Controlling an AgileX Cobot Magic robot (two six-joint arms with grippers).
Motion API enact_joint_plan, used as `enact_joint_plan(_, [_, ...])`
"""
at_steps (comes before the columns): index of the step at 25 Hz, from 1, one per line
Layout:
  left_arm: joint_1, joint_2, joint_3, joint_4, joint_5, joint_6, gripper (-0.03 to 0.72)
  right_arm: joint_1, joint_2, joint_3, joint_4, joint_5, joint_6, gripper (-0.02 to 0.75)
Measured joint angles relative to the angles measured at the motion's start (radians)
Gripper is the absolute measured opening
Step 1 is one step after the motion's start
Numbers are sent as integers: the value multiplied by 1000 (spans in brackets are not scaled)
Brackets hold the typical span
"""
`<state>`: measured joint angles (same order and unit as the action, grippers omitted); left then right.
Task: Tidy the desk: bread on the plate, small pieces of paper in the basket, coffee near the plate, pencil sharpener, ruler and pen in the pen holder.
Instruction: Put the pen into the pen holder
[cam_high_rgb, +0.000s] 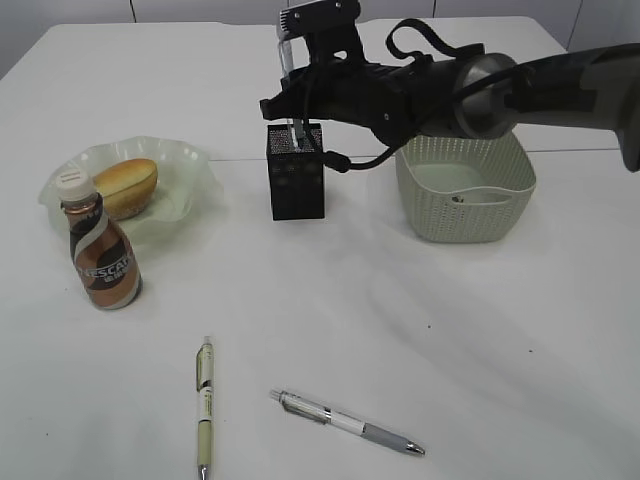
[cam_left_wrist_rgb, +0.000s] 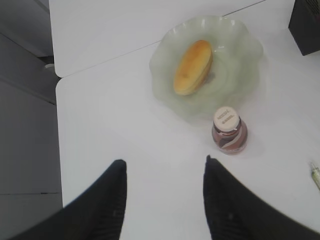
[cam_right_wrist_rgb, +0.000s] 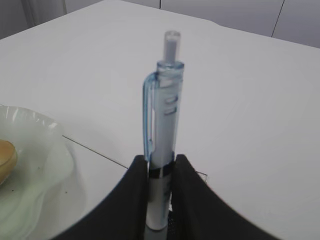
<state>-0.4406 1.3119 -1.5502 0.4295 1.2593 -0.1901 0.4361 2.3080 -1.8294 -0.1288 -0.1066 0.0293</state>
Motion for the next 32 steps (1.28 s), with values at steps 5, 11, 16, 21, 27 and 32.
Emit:
enact_joint_plan(5, [0, 0, 0, 2, 0, 0, 368, 0, 2, 0, 0, 17, 0, 160])
enact_joint_plan(11, [0, 0, 0, 4, 0, 0, 368, 0, 2, 0, 0, 17, 5, 323])
enact_joint_plan(16, [0, 0, 0, 4, 0, 0, 368, 0, -11, 0, 2, 70, 23, 354])
enact_joint_plan(21, [0, 0, 0, 6, 0, 0, 368, 0, -99, 0, 49, 249, 48, 353])
enact_joint_plan(27, [0, 0, 0, 6, 0, 0, 368, 0, -251, -5, 148, 608, 53, 340])
enact_joint_plan(32, [0, 0, 0, -24, 0, 0, 368, 2, -322, -5, 166, 940, 22, 335])
